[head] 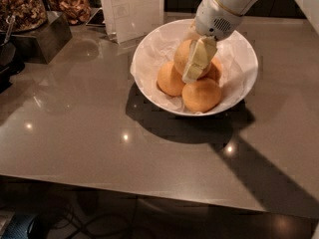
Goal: Pick orange from white bowl
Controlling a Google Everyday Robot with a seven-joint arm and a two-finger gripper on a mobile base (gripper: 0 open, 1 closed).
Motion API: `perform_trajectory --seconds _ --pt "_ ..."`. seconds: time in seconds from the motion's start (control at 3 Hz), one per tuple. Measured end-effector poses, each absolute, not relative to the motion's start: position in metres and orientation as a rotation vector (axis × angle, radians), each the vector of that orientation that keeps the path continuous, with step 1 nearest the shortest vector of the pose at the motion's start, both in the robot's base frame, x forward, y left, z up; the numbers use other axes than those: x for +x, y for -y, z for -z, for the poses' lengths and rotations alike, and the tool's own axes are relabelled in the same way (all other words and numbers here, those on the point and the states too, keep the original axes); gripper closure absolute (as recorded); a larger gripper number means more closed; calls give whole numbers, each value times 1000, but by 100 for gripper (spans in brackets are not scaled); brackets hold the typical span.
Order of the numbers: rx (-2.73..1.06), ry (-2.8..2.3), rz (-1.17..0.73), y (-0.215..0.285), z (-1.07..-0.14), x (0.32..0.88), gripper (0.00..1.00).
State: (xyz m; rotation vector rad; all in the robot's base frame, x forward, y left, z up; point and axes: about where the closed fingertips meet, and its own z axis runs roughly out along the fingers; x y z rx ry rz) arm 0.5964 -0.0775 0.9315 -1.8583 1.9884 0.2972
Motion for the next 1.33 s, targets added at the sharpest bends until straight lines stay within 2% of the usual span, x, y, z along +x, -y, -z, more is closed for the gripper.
perform_trajectory --seconds 1.0,1.33 --pt "-1858 -1988 -297 77 -931 596 89" --pt "-1858 -1988 -297 77 -931 596 100"
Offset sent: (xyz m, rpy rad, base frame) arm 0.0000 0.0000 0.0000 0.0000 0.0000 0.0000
